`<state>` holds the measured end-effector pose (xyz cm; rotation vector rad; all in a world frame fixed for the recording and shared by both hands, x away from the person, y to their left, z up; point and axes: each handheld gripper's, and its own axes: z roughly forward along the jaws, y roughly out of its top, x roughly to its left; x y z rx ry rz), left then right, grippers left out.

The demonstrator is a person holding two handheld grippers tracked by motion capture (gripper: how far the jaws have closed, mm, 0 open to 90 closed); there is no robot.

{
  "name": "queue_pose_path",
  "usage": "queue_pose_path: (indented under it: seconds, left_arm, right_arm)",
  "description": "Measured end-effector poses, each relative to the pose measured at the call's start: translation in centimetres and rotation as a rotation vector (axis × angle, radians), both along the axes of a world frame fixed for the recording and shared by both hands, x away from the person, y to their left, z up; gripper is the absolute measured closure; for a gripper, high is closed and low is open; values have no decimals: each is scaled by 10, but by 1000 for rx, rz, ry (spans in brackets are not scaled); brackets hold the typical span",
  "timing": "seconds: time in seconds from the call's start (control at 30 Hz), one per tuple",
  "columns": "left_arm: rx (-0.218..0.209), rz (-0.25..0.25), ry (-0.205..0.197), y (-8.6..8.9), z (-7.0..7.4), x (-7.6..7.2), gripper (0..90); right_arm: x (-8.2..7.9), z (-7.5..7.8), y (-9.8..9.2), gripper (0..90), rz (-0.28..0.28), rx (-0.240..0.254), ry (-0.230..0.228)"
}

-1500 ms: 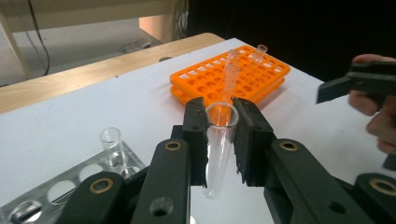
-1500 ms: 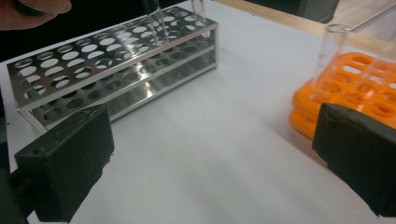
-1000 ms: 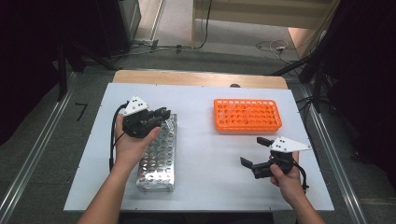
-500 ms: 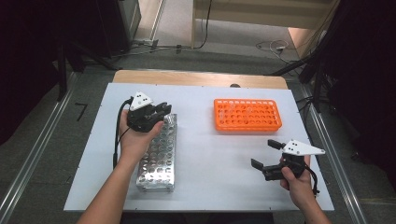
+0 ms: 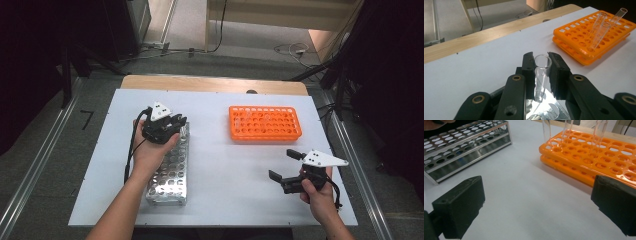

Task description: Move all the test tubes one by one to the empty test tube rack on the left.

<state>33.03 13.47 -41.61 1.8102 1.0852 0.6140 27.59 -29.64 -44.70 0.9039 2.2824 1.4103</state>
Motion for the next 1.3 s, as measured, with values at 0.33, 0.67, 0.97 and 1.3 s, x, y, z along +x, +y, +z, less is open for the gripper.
queue_pose_path:
  seconds: [0.33, 0.67, 0.97, 1.3]
  left_arm:
    - [19, 6, 25, -5, -8, 1, 748]
    - [47, 8, 56, -7, -14, 2, 748]
    - [67, 8, 95, -8, -16, 4, 744]
    - [23, 26, 72, -5, -10, -4, 467]
  right_arm:
    - [0, 0, 0, 0, -4, 3, 5]
    - [0, 0, 0, 0, -3, 5, 2]
    - [0, 0, 0, 0, -5, 4, 3]
    - [0, 0, 0, 0, -5, 5, 2]
